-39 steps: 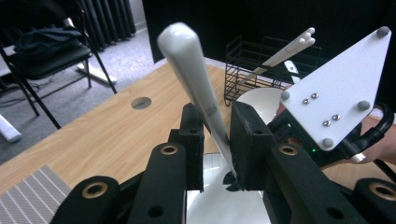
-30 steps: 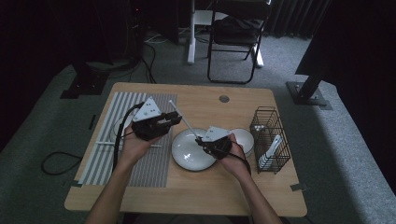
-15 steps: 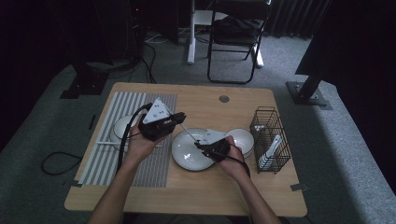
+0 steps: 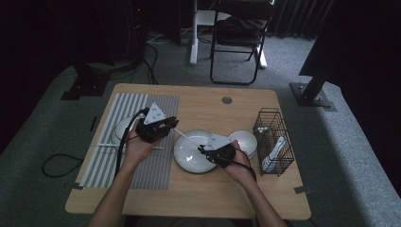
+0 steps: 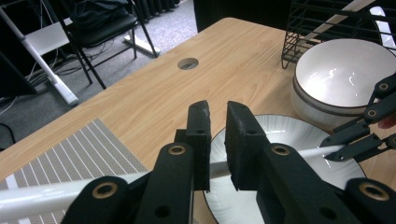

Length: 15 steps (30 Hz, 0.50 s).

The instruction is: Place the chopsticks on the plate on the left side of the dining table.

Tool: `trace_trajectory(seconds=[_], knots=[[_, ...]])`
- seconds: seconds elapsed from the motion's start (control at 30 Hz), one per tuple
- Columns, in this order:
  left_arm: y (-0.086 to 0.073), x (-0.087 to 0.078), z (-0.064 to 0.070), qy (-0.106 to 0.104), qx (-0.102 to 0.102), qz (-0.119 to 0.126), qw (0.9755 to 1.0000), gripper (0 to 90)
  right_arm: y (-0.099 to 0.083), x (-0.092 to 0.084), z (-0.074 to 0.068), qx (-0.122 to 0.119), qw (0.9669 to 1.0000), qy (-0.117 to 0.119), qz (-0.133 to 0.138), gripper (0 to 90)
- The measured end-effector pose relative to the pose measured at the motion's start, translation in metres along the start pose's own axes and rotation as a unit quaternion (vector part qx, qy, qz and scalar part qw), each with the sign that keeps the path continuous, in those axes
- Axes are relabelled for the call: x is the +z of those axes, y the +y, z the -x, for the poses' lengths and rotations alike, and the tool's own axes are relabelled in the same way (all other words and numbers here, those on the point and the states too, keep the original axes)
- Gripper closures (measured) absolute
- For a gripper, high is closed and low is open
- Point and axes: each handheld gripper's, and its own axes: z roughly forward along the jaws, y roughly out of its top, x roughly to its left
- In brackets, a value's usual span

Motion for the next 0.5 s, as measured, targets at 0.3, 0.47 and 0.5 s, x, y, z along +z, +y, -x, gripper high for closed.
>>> trace_trajectory(seconds=[0.3, 0.47, 0.5], knots=[[0.006, -0.013, 0.000, -0.013, 0.002, 0.019, 0.9997, 75.9, 0.010, 0.020, -0.011, -0.016, 0.9989, 0.026, -0.037, 86.8], [0.010, -0.022, -0.002, -0.020, -0.003, 0.032, 0.9993, 74.8, 0.025, 0.038, -0.022, -0.039, 0.9971, 0.048, -0.044, 86.8], [0.011, -0.023, -0.003, -0.021, -0.003, 0.031, 0.9993, 74.8, 0.030, 0.044, -0.024, -0.047, 0.9964, 0.053, -0.047, 86.8]])
